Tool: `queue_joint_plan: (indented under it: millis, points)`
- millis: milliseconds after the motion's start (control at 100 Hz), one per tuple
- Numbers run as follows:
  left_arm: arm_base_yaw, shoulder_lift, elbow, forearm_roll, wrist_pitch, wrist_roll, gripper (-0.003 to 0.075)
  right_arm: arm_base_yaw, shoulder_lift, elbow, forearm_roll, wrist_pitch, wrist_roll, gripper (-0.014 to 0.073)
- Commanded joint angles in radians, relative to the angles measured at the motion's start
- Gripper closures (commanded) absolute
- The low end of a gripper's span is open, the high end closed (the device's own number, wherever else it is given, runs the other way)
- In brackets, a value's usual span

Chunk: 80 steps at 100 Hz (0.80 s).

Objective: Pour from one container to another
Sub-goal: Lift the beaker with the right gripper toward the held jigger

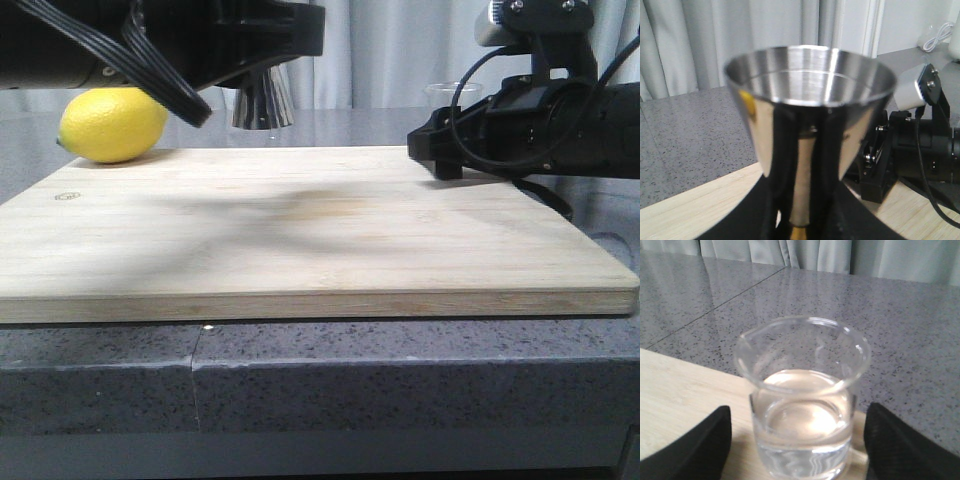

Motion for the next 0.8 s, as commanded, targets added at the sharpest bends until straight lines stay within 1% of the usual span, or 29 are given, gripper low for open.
queue_joint_plan:
  millis: [0,110,230,410,610,700,790]
  points:
    - [-0.006,-0.041,-0.028,0.009,-0.090,-0.005,0.0740,0.000,-0.036,-0.028,-0.001,-0.100,-0.001,0.0098]
    - [-0.006,-0.041,-0.028,0.009,-0.090,-0.005,0.0740,0.000,-0.036,-0.028,-0.001,-0.117,-0.001,0.0132]
    - [-0.006,-0.041,-0.028,0.009,-0.085,-0.005,0.0740,0.000,-0.036,-0.028,-0.001,-0.127,-0.001,0.0203]
    - [-0.006,-0.041,-0.028,0.009,-0.081,-0.005,0.0740,0.000,-0.036,-0.028,-0.001,-0.127,-0.001,0.0274]
    - [-0.006,-0.041,-0.028,0.009,-0.065,-0.005,0.0740,0.000,-0.036,-0.028,-0.001,-0.136,-0.001,0.0381]
    - [-0.006,-0.041,-0.028,0.009,-0.050,-0.005,0.0740,0.000,-0.039,-0.028,-0.008,-0.147,-0.001,0.0391]
    - [-0.006,-0.041,-0.028,0.009,-0.042,-0.005,0.0740,0.000,-0.068,-0.028,-0.041,-0.144,-0.001,0.0391]
